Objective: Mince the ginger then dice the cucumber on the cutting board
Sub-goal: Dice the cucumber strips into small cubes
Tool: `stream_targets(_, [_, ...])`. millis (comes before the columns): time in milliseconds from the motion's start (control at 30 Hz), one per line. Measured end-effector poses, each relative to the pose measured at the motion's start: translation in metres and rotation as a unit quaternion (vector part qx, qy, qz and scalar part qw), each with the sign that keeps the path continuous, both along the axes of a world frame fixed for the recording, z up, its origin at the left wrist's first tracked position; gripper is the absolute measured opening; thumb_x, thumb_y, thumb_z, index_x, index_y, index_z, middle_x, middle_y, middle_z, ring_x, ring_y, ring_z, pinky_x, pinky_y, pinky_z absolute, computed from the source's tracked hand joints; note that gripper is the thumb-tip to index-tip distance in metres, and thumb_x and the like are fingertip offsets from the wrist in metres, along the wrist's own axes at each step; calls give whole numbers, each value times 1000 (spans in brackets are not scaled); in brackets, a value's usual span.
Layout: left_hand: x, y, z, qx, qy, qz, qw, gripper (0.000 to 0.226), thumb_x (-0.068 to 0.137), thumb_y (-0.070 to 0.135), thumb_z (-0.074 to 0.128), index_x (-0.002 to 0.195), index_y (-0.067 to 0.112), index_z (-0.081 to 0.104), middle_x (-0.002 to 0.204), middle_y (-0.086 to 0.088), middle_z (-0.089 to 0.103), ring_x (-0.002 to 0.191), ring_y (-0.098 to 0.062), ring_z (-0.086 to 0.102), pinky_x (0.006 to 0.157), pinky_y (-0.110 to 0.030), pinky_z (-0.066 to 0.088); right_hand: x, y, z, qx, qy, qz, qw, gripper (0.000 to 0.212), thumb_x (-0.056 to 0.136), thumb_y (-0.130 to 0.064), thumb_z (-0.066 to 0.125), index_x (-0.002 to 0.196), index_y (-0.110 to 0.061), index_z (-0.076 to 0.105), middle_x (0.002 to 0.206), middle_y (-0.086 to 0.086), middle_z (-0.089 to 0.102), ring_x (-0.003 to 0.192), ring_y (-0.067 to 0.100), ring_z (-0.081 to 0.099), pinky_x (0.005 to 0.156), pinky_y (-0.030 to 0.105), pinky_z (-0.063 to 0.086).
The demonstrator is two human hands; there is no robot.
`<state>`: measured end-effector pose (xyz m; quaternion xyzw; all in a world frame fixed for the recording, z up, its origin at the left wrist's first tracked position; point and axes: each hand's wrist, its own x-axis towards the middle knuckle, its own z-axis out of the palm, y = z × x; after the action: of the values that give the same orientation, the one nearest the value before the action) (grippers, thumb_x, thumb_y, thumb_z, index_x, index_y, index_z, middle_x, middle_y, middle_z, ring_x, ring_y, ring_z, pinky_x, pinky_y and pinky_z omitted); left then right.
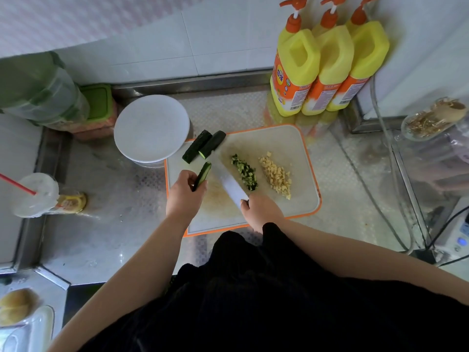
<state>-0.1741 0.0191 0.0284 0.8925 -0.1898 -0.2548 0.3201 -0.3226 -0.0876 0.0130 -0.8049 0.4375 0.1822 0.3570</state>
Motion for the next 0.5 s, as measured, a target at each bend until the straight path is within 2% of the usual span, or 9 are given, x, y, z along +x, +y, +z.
stream_targets(100, [0,3,-4,8,-1,-9,1000,16,92,32,61,96,21,51,80,6,57,70,-14,54,56,-29,43,2,1,-2,-2,13,16,1000,46,100,-31,35,58,-13,38,59,6,54,56,25,51,55,31,43])
stream_targets(233, [1,5,-10,40,5,-22,999,17,93,32,57,100,20,47,80,4,56,69,-17,54,58,-32,44,-9,-21,0,-16,-9,-58,998,43,101,-31,34,61,-15,38,59,4,46,54,19,47,46,29,31])
stream_targets(367, [0,6,-21,64,9,-50,997,15,96,25,49,103,14,41,80,-2,53,66,-22,49,59,-35,42,-15,-31,-1,-12,-9,-101,995,39,101,-34,33,70,-13,44,70,9,58,70,29,63,59,31,46])
stream_targets(433, [0,6,-26,79,8,-70,994,16,98,26,47,105,15,38,82,-5,54,64,-24,51,59,-36,42,-15,-30,-1,-11,-8,-101,995,38,101,-34,34,72,-11,45,71,8,57,72,30,63,59,31,44])
stream_targets(500, [-1,5,-31,90,6,-100,991,21,100,32,47,110,17,37,93,-6,58,71,-26,55,64,-38,45,-16,-30,1,-18,-11,-88,996,40,101,-33,35,67,-13,41,66,6,52,69,29,59,57,31,40])
